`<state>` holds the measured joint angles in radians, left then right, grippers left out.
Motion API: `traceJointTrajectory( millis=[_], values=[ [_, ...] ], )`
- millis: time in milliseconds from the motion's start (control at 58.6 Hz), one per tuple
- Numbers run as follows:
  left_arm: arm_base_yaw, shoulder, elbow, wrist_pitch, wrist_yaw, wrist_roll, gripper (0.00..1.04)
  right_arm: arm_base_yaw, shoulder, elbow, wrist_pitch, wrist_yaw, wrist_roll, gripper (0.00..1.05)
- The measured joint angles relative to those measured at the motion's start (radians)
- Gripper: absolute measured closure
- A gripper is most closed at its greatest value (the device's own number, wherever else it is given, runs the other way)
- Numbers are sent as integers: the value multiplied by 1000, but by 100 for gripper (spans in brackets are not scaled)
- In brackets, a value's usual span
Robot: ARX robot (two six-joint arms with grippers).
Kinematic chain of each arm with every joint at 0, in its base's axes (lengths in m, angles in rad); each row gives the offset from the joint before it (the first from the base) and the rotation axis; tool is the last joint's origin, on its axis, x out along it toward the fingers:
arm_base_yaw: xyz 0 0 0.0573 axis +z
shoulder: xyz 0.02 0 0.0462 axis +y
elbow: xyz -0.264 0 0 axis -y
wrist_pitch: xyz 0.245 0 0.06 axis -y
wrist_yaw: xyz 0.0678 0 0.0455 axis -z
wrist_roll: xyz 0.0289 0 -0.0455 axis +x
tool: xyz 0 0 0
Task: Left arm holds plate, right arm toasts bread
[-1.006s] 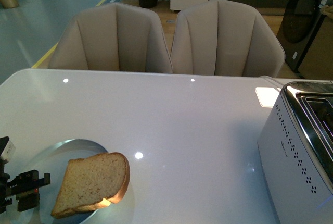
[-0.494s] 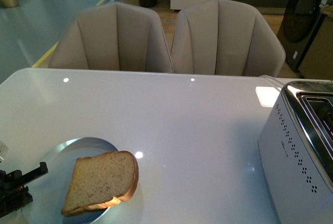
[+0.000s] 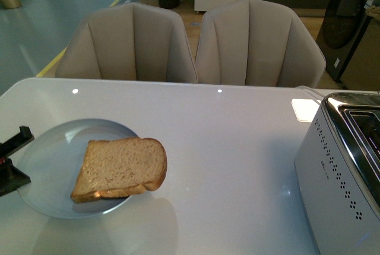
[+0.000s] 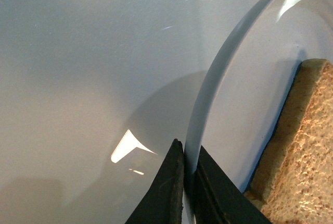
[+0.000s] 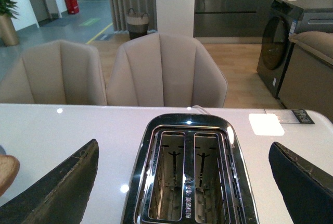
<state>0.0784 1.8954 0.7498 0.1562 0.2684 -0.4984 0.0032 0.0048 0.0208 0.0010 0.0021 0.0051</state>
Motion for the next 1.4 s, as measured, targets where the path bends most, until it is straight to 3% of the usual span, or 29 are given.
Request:
traceJointTrajectory(
  millis=[307,529,546,1398],
  values=[
    [-151,-259,-37,-55,31,-72,101,0,0,0,0,0,0,9],
    [-286,-393,-43,-115,-5,-118,101,0,0,0,0,0,0,9],
    [-580,-473,-2,-195,-106,-300,101,0,0,0,0,-3,0,9],
    [-586,-476,5,-196,-115,-311,101,0,0,0,0,0,0,9]
  ],
)
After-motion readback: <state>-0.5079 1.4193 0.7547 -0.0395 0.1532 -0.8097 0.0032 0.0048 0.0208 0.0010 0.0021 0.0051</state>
